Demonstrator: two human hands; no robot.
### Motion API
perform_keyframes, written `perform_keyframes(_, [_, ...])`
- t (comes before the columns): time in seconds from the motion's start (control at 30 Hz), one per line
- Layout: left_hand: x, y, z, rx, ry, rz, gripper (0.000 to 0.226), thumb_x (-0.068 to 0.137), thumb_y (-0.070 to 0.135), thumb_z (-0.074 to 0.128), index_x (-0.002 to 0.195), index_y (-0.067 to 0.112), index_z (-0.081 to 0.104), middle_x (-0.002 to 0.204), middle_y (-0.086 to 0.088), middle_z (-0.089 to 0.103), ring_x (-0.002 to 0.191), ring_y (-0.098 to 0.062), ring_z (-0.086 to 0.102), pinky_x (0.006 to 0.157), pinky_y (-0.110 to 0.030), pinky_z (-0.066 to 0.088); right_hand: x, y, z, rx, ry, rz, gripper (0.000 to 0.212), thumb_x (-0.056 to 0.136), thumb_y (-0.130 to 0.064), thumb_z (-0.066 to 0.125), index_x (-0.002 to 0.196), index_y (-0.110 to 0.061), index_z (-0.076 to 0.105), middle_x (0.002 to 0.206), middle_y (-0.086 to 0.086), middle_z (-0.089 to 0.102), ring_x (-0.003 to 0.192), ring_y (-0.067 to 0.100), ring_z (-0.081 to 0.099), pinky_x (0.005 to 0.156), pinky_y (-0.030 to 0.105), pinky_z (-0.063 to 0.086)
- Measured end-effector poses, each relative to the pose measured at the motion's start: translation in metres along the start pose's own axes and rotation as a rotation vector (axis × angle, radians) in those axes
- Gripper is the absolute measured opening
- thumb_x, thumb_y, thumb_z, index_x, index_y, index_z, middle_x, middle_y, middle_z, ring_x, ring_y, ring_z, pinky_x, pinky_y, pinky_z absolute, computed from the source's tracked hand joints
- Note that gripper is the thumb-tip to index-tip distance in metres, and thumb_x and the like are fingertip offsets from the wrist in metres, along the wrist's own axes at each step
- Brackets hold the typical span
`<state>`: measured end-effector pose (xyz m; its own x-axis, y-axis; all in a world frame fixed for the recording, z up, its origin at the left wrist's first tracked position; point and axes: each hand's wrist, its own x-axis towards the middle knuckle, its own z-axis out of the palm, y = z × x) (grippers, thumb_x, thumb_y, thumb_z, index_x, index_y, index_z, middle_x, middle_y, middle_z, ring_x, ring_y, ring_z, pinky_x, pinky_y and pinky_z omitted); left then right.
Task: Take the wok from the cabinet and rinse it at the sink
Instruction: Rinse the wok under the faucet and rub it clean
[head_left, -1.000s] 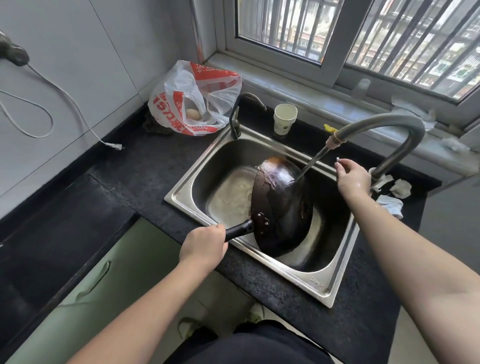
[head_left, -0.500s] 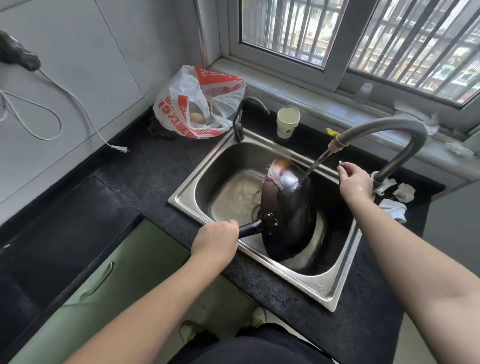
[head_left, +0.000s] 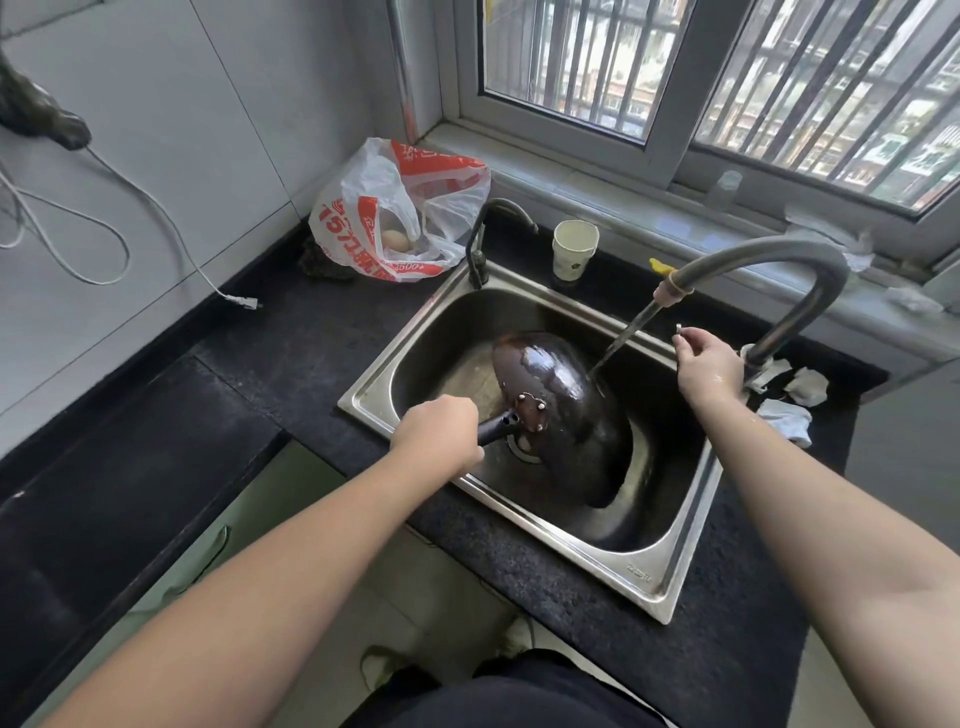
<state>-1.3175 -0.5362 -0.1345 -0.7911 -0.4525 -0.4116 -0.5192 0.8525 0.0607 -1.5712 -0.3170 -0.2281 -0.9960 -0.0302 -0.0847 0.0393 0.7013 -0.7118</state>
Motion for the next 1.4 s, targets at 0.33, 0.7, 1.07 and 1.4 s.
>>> perform_keyframes(0.33, [0.007, -0.007, 0.014, -0.274, -0.21, -0.099, 0.031, 0.082, 0.034, 0.064, 0.07, 0.01, 0.049, 0.07, -0.007, 0.057, 0.065, -0.029, 0.058, 0.057, -0.028, 0.042, 0.004, 0.004, 0.004, -0.012, 0.012, 0.0, 0.028, 0.095, -0.037, 0.054, 0.117, -0.024, 0.067, 0.114, 0.002, 0.07, 0.109, 0.023, 0.06, 0.092, 0.029, 0.042])
perform_keyframes(0.7, [0.005, -0.03, 0.036, -0.744, -0.312, -0.23, 0.028, 0.084, 0.028, 0.066, 0.069, 0.007, 0.057, 0.056, -0.007, 0.056, 0.032, -0.016, 0.046, 0.046, -0.021, 0.037, 0.006, 0.004, 0.002, -0.01, -0.012, 0.005, 0.03, 0.095, -0.037, 0.054, 0.119, -0.025, 0.066, 0.114, 0.002, 0.069, 0.108, 0.024, 0.06, 0.093, 0.032, 0.045])
perform_keyframes(1.07, [0.006, -0.033, 0.043, -0.987, -0.404, -0.338, 0.026, 0.088, 0.032, 0.065, 0.074, 0.012, 0.056, 0.056, -0.001, 0.054, 0.036, -0.012, 0.044, 0.039, -0.015, 0.032, 0.001, -0.001, 0.001, -0.027, -0.023, 0.015, 0.032, 0.096, -0.035, 0.053, 0.123, -0.024, 0.064, 0.12, 0.003, 0.067, 0.113, 0.024, 0.058, 0.095, 0.031, 0.041])
perform_keyframes(1.4, [0.007, -0.04, 0.036, -0.933, -0.398, -0.297, 0.018, 0.076, 0.016, 0.074, 0.075, 0.007, 0.059, 0.055, -0.004, 0.053, 0.034, -0.011, 0.044, 0.041, -0.019, 0.035, -0.003, -0.006, -0.003, -0.05, -0.026, 0.017, 0.031, 0.097, -0.034, 0.052, 0.124, -0.023, 0.063, 0.122, 0.004, 0.067, 0.116, 0.025, 0.057, 0.094, 0.03, 0.04])
